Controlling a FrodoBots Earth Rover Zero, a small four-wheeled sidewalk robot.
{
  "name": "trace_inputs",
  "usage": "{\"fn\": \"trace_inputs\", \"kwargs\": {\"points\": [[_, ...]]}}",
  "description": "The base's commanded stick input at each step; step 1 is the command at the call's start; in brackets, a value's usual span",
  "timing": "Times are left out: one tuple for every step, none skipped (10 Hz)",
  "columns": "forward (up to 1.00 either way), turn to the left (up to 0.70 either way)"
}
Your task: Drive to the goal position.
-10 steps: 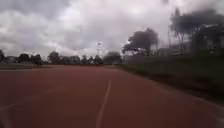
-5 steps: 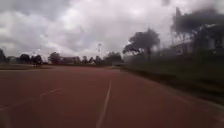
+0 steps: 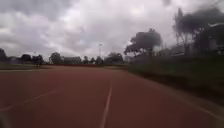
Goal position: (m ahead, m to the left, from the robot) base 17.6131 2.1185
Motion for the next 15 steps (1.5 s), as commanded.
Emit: {"fn": "trace_inputs", "kwargs": {"points": [[0.85,0.01],[0.85,0.01],[0.85,0.01],[0.85,0.01],[0.85,0.01],[0.85,0.01],[0.85,0.01],[0.85,0.01],[0.85,0.01],[0.85,0.01],[0.85,-0.02],[0.85,-0.17],[0.85,-0.32],[0.85,-0.33],[0.85,-0.33]]}}
